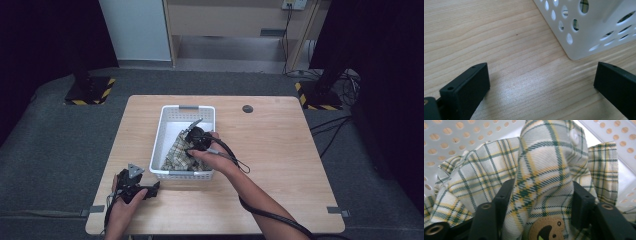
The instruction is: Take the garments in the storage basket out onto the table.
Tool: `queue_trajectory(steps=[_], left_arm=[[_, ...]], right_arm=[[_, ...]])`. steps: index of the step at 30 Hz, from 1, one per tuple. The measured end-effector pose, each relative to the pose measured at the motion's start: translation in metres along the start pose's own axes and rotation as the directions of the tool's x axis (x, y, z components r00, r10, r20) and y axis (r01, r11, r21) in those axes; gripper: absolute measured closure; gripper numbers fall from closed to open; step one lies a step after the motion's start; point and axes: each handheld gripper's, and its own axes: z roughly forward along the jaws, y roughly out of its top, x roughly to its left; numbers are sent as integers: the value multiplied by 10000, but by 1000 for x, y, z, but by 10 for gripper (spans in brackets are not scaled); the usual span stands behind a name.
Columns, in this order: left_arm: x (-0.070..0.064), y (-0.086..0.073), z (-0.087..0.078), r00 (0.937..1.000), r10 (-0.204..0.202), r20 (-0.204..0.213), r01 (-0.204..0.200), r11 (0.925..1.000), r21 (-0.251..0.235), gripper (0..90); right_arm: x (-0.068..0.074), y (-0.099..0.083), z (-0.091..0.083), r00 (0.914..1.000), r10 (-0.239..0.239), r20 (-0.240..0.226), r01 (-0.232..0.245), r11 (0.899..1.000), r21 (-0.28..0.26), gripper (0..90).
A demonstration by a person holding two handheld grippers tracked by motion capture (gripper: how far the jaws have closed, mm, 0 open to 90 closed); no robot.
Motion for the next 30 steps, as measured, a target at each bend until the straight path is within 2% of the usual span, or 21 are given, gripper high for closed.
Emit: queue_trajectory(steps=[5,15,22,30], left_arm=[[0,0,0,10000,-9,-2,9,10000,-14,0],[0,0,0,10000,-12,3,12,10000,-15,0],[0,0,0,10000,-7,3,7,10000,-8,0],[0,0,0,10000,-7,3,7,10000,-8,0]], right_arm=[[-1,0,-3,10000,-64,-8,64,9998,-190,623],[-5,-3,-11,10000,26,4,-25,9979,-646,770],[-6,-4,-19,9999,-10,-127,-5,9937,-1123,807],[-7,-6,-29,9992,158,-378,-214,9883,-1512,812]])
